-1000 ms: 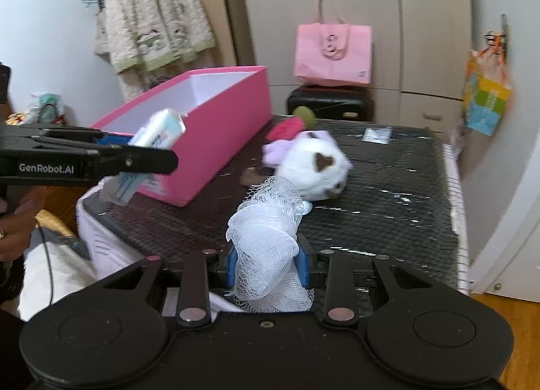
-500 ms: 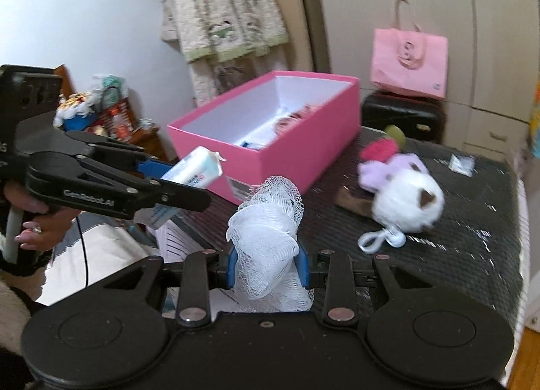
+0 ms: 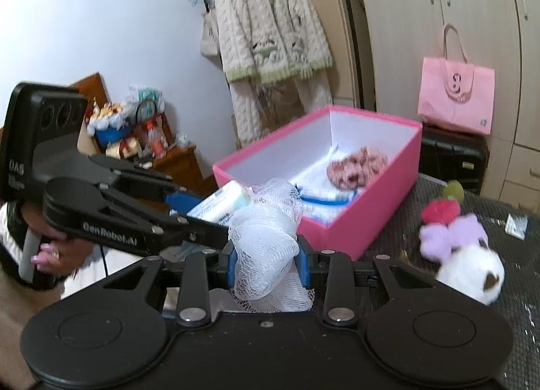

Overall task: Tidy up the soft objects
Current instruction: 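Lower the white box and mesh puff into the pink box and open both grippers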

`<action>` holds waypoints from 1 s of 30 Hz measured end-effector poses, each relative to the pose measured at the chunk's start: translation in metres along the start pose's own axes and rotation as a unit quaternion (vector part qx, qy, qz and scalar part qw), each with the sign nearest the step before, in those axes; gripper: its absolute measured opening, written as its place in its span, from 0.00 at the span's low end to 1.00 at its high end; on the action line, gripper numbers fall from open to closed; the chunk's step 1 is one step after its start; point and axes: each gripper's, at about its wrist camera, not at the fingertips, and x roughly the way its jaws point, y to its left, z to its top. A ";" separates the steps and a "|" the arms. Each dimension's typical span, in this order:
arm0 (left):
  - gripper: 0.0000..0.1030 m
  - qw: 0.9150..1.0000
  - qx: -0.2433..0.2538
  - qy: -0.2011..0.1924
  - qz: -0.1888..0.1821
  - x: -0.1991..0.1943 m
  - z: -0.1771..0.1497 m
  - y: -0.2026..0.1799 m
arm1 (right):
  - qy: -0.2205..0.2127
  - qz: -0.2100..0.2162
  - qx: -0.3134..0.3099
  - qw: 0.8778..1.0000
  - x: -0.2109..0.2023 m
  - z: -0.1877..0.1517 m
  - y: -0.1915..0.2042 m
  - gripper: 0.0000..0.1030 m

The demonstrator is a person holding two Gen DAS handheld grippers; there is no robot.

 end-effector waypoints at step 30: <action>0.39 0.995 -0.038 -0.037 0.087 0.077 0.051 0.083 | -0.032 -0.056 0.033 0.997 0.114 0.063 -0.033 0.38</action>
